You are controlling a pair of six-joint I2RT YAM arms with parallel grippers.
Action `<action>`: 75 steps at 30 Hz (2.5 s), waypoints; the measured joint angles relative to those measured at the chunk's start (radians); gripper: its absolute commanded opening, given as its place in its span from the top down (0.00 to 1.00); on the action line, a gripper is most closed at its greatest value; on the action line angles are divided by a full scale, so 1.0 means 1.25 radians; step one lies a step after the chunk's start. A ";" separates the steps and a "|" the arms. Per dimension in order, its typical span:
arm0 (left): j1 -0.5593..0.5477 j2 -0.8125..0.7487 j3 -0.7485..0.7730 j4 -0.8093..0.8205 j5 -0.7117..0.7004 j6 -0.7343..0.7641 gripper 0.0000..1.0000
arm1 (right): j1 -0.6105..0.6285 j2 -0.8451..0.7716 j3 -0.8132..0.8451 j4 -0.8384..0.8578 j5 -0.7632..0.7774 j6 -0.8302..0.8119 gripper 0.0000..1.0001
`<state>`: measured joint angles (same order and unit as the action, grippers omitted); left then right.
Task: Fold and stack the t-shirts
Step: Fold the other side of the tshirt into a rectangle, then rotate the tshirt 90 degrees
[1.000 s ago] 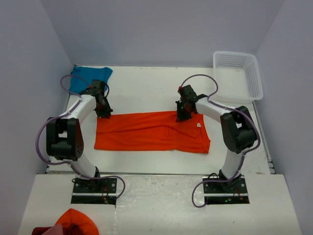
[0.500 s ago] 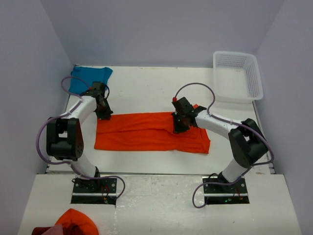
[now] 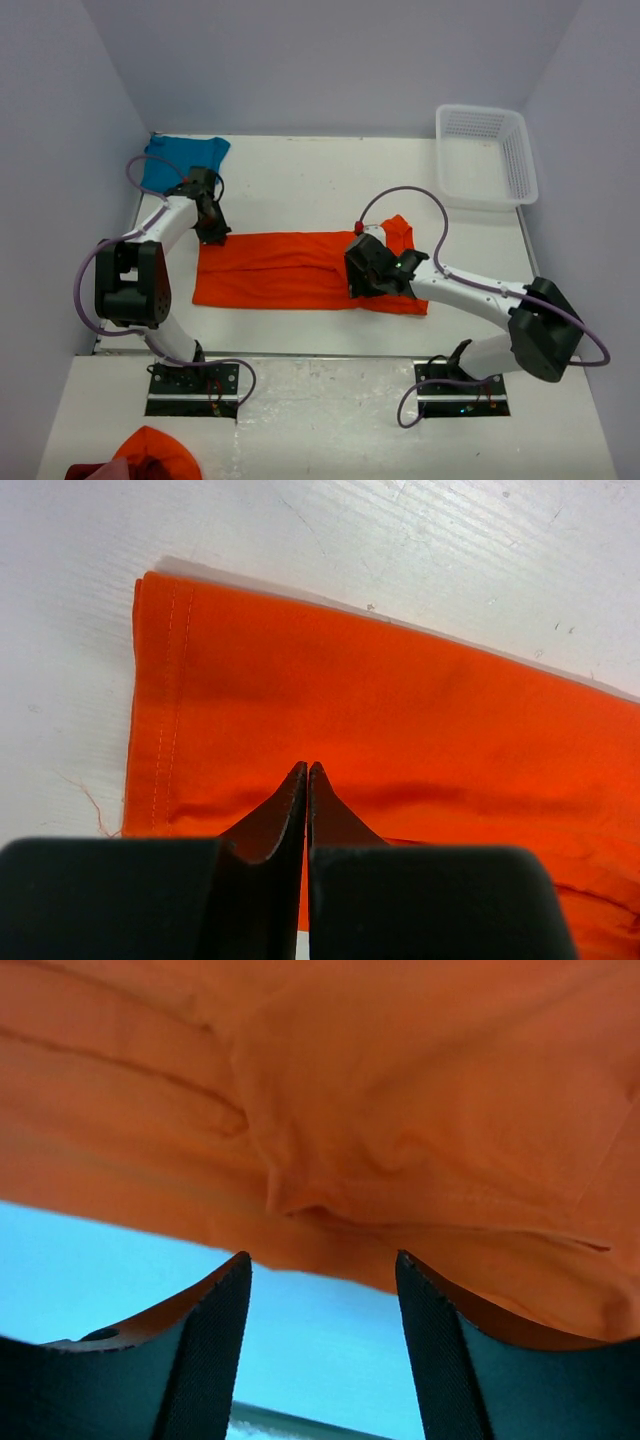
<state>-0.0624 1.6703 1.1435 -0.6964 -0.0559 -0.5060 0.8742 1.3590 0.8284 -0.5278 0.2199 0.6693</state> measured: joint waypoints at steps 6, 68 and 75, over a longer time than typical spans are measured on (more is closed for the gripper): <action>-0.006 0.000 0.000 0.000 0.000 0.016 1.00 | -0.014 0.061 0.074 -0.029 0.084 0.002 1.00; -0.460 0.755 0.853 0.118 0.599 0.159 1.00 | -0.069 -0.345 0.055 -0.313 0.194 0.107 1.00; -0.360 0.773 0.856 0.158 0.661 0.147 1.00 | -0.071 -0.246 0.063 -0.313 0.192 0.098 1.00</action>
<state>-0.5125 2.6362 2.2135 -0.4984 0.7704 -0.3225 0.7853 1.0515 0.9077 -0.9192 0.4595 0.7921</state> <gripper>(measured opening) 0.002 0.003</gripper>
